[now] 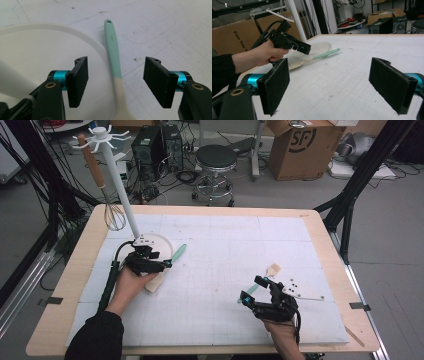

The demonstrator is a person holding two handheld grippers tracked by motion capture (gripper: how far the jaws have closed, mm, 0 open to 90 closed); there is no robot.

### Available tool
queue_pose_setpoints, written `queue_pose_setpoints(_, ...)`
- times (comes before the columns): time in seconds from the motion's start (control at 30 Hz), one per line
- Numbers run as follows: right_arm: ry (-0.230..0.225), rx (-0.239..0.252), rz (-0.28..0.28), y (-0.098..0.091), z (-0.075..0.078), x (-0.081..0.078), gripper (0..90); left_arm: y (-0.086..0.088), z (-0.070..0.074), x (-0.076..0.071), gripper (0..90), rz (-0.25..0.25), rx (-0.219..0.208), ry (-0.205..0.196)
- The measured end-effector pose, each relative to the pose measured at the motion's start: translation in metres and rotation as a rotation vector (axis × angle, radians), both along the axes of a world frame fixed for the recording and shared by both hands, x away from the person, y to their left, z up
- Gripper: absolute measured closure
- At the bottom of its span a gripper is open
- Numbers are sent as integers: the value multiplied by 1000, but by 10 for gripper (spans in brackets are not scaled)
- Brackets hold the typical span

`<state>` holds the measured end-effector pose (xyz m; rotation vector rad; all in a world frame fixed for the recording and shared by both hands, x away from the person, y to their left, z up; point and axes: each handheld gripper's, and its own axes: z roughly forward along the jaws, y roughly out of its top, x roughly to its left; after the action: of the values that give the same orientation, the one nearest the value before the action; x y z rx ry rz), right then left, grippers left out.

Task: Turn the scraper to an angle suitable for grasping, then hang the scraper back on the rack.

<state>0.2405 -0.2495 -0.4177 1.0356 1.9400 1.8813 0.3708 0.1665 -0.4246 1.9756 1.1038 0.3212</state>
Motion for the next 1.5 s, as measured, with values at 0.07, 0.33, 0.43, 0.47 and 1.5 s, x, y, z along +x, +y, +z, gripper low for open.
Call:
queue_pose_setpoints(0.07,-3,-3,4,0,0,0,161,-2,-2,0,372,-16,14,13)
queue_pose_setpoints(0.33,-4,-6,3,1,0,1,161,-12,-8,-2,420,-56,84,35)
queue_pose_setpoints(0.43,-6,-6,3,1,0,1,161,-14,-11,-1,433,-73,109,57)
queue_pose_setpoints(0.47,-6,-5,3,1,0,0,161,-15,-12,-1,431,-68,107,56)
queue_pose_setpoints(1.5,-6,10,-17,-4,2,0,161,-42,-17,-23,764,-8,420,-158)
